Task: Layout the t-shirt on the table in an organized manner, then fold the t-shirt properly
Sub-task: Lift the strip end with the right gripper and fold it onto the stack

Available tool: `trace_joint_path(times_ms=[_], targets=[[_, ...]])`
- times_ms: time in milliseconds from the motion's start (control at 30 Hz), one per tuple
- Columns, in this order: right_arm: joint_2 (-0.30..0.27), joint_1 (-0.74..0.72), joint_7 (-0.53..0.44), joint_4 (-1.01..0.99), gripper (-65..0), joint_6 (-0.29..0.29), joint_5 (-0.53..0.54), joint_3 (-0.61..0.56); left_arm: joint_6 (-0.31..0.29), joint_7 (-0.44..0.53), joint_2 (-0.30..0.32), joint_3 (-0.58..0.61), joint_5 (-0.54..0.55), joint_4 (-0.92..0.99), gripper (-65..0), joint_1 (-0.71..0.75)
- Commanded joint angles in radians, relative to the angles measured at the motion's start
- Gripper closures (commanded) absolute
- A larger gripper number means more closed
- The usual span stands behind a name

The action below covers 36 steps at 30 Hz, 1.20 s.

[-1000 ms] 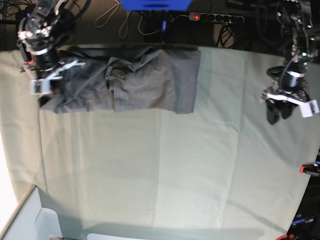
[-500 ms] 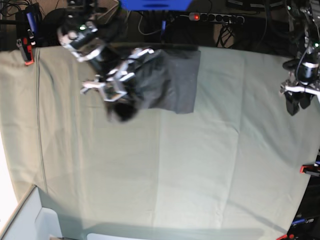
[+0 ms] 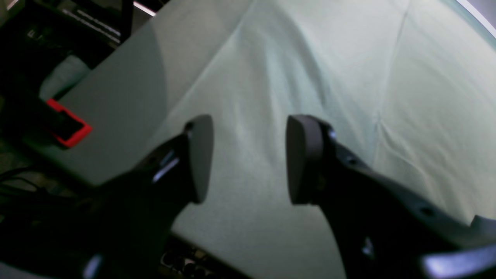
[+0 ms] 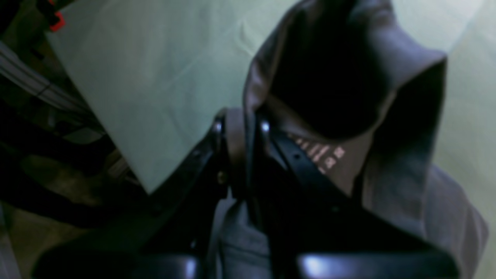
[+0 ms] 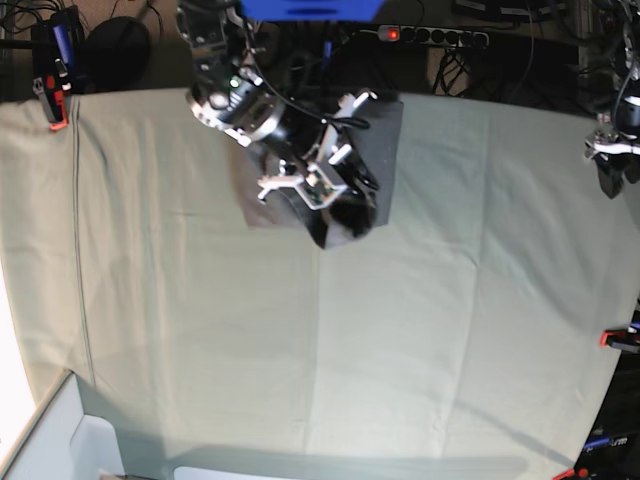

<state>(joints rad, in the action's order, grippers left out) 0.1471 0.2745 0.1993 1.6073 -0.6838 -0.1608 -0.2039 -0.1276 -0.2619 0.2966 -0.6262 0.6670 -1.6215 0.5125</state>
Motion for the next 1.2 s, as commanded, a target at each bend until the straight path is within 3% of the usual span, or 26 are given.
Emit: trace_joint_path(times_ms=[0, 233, 500, 600, 733, 900, 1167], targets=[[0.010, -0.011, -0.030, 0.001, 0.0, -0.014, 0.020, -0.012, -0.007, 0.023, 0.013, -0.011, 0.006, -0.018, -29.4, 0.004], [0.010, -0.039, -0.030, -0.084, -0.5, -0.014, 0.020, -0.016, -0.007, 0.023, 0.010, -0.007, 0.006, -0.016, -29.4, 0.004], [-0.002, -0.014, -0.028, -0.043, -31.4, -0.014, 0.020, -0.016, -0.007, 0.023, 0.008, -0.004, 0.007, -0.016, -29.4, -0.001], [-0.013, 0.030, -0.034, 0.046, -35.5, -0.014, 0.023, -0.013, -0.007, 0.023, 0.008, -0.004, 0.007, -0.016, -29.4, -0.002], [-0.050, 0.059, -0.031, 0.156, -34.0, -0.014, 0.023, 0.017, -0.007, 0.023, 0.008, 0.016, 0.009, -0.018, -29.4, -0.015], [-0.053, 0.067, -0.030, 0.179, -28.3, -0.014, 0.023, 0.156, -0.007, 0.023, 0.000, 0.052, 0.009, -0.018, -29.4, -0.025], [-0.054, 0.099, -0.030, 0.153, -1.9, -0.014, 0.023, 0.281, -0.007, 0.023, -0.014, 0.087, 0.003, -0.018, -29.4, -0.051]])
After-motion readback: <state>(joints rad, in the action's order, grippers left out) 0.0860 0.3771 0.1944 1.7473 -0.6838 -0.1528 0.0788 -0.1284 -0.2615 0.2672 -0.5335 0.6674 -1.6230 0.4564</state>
